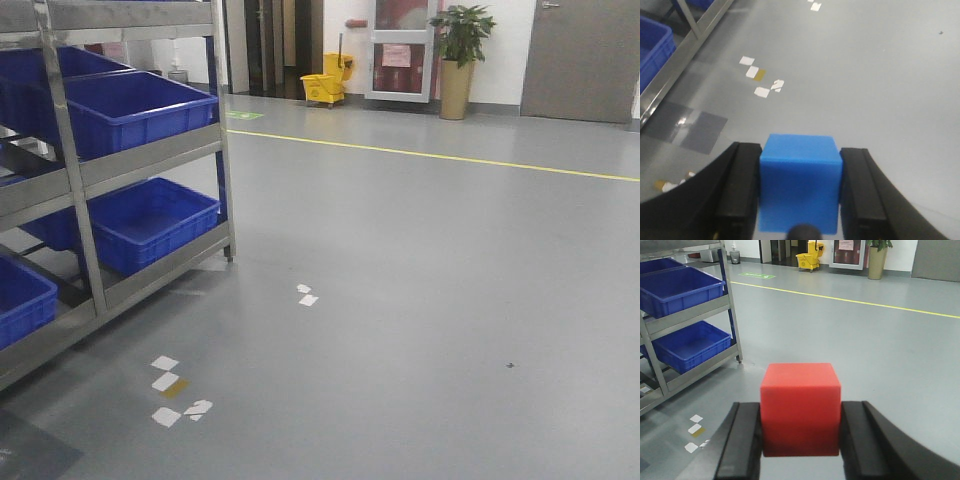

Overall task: Sort and place red and blue blocks on shelf
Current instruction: 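Turn the base toward the shelf with blue bins and stop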

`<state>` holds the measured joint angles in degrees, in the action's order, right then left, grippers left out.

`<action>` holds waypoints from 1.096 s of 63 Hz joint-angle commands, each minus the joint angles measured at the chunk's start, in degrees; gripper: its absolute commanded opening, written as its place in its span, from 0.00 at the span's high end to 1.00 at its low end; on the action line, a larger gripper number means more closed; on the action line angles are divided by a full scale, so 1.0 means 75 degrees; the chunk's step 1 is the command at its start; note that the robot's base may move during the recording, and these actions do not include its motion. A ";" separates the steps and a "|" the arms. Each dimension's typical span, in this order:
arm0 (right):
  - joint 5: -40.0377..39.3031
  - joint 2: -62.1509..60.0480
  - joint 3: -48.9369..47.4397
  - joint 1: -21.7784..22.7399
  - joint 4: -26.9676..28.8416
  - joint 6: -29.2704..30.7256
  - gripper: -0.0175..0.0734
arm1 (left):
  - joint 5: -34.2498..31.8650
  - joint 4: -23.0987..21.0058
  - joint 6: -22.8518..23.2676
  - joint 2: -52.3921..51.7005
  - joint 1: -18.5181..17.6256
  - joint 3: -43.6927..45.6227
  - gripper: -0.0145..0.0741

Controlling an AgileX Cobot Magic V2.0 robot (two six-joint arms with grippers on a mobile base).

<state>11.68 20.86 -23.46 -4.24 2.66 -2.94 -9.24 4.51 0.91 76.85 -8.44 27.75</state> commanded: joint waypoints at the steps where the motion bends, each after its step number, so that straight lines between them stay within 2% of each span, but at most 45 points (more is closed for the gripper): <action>1: -0.0678 0.0031 -0.0212 0.0048 0.0007 0.0047 0.40 | -0.0660 0.0039 -0.0001 -0.0502 -0.0013 0.0235 0.47; 50: -0.0678 0.0031 -0.0212 0.0048 0.0007 0.0047 0.40 | -0.0660 0.0024 -0.0001 -0.4286 -0.0013 0.0235 0.47; 69: -0.0678 0.0031 -0.0212 0.0048 0.0007 0.0047 0.40 | -0.0500 -0.0280 -0.0001 -0.5588 -0.0013 0.0222 0.47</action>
<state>11.68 20.86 -23.46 -4.24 2.66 -2.94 -8.80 4.05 0.91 37.53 -8.44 27.75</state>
